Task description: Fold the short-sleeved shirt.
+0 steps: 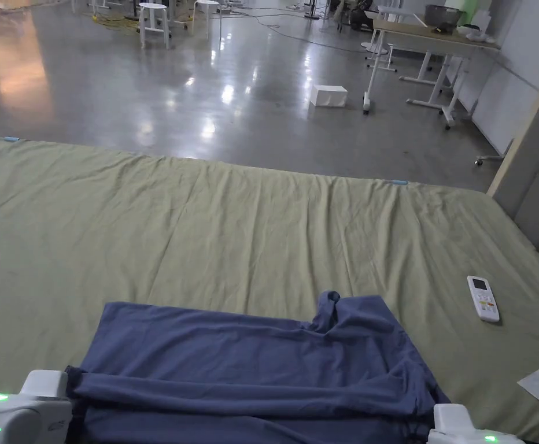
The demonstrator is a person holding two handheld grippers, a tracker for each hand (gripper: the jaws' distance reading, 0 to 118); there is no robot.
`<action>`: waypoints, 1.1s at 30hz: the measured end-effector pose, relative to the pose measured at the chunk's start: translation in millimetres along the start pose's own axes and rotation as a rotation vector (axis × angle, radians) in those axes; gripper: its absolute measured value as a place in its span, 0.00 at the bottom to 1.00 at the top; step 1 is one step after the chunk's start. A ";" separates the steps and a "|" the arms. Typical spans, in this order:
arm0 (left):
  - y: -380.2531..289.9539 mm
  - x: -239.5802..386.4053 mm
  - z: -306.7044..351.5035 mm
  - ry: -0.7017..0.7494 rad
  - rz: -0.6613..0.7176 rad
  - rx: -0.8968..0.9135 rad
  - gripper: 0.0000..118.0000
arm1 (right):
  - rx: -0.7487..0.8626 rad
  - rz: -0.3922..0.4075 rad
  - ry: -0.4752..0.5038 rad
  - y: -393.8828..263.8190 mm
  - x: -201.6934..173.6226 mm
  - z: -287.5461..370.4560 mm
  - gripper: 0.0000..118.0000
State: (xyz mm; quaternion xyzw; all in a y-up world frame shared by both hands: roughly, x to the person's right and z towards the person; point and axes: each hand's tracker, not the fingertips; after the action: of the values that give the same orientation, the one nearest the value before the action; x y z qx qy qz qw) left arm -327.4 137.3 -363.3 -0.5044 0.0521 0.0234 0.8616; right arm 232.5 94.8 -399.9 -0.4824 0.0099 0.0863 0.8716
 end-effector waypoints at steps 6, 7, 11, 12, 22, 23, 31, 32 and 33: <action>1.5 0.3 0.1 0.003 0.007 0.008 0.07 | 0.012 0.091 -0.049 5.0 -17.9 6.6 0.08; 1.8 0.3 0.1 0.005 0.004 0.010 0.07 | 0.019 0.069 -0.035 5.2 -16.4 6.8 0.08; 3.5 -1.4 7.0 -0.001 0.003 0.032 0.07 | 0.032 0.034 -0.028 9.9 -12.8 20.9 0.06; 4.9 -2.3 10.0 -0.004 0.003 0.039 0.07 | 0.041 0.048 -0.033 12.2 -13.8 28.1 0.06; 28.1 -10.9 50.6 -0.055 0.019 0.120 0.07 | 0.107 0.006 -0.014 46.6 -0.8 88.2 0.06; 29.1 -12.4 55.0 -0.061 0.026 0.126 0.07 | 0.108 0.013 -0.012 48.9 -0.8 93.5 0.06; 20.5 -39.8 96.8 -0.110 0.064 0.167 0.07 | 0.121 0.113 -0.021 44.9 -7.8 140.7 0.06; 15.5 -43.6 100.5 -0.114 0.062 0.163 0.07 | 0.121 0.118 -0.021 39.9 -8.1 145.2 0.06; 9.2 -46.7 103.8 -0.117 0.062 0.162 0.07 | 0.115 0.130 -0.019 34.6 -9.4 148.8 0.06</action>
State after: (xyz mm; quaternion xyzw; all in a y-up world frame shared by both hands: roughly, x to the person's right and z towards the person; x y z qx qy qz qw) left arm -367.8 232.9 -315.6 -0.4291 0.0190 0.0754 0.8999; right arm 207.8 236.9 -348.5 -0.4289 0.0378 0.1464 0.8906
